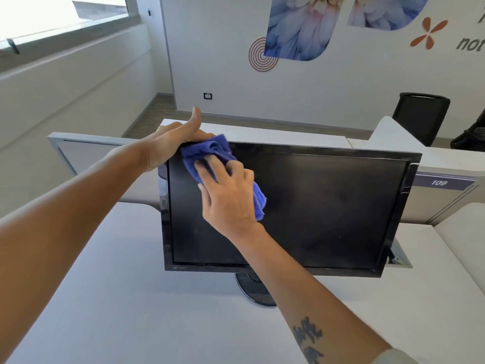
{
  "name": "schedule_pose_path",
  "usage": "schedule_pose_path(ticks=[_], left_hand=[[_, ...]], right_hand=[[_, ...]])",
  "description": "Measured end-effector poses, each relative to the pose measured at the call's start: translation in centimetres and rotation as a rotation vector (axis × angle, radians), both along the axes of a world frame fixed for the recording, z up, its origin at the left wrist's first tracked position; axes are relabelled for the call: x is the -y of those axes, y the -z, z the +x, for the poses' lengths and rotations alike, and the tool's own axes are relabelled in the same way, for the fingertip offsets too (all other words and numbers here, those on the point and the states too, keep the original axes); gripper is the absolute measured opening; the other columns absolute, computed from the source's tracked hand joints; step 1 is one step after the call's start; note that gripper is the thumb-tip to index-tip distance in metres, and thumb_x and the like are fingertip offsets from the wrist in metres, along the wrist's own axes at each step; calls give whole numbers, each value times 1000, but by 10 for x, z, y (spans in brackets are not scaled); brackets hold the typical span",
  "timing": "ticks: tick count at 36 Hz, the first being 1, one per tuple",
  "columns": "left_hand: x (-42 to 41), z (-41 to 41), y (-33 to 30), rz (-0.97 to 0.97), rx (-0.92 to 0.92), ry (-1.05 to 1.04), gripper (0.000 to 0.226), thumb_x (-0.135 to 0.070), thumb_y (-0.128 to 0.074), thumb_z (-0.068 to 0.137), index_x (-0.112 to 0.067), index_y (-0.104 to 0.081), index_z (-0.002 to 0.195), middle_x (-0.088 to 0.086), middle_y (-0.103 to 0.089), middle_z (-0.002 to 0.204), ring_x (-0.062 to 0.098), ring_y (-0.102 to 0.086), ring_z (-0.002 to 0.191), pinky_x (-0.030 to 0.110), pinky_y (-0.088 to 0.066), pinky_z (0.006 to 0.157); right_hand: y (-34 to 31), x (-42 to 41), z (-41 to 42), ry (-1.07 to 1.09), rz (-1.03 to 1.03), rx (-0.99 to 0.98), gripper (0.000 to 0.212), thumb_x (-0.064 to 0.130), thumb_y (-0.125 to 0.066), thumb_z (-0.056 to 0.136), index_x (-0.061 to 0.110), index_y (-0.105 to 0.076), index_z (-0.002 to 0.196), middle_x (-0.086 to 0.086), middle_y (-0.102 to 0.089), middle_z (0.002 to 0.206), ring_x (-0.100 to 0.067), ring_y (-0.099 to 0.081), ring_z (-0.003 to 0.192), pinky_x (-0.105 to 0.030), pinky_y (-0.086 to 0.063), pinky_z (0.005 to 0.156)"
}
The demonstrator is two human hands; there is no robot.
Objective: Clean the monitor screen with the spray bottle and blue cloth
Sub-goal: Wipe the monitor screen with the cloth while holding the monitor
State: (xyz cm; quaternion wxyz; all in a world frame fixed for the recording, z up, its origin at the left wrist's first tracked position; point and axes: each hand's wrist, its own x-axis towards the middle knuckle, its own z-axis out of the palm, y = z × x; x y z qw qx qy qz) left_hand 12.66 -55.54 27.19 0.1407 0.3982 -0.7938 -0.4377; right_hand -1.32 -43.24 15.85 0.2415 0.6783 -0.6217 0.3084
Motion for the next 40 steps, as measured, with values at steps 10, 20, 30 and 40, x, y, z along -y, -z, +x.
schedule_pose_path(ticks=[10,20,30,40], left_hand=[[-18,0,-15,45,20,-65,105,-99,-19,77,-32,-79,131,-4,-80,133,22,-70,128,51,-41,128],[-13,-1,-12,11,90,-63,114,-116,-14,56,-55,-74,132,-10,-50,169,22,-35,161,58,-15,136],[-16,1,-14,11,145,-59,103,-118,-14,56,-67,-71,125,-21,-37,175,14,-13,169,68,-6,132],[-19,0,-14,2,112,-64,104,-118,-11,56,-69,-69,126,-25,-40,172,19,-7,171,72,-1,132]], right_hand=[[-11,16,37,-19,163,-132,70,12,-72,82,14,-55,150,-3,-57,138,-34,-52,102,-46,-43,79],[41,-16,48,-60,240,-347,64,10,-64,83,14,-58,147,0,-57,134,-32,-55,98,-41,-47,75],[131,-73,53,-274,587,-387,44,16,-77,77,13,-63,119,2,-56,114,-29,-47,97,-46,-50,82],[87,-50,38,-232,430,-497,44,10,-59,87,16,-63,130,5,-57,126,-26,-47,94,-42,-46,81]])
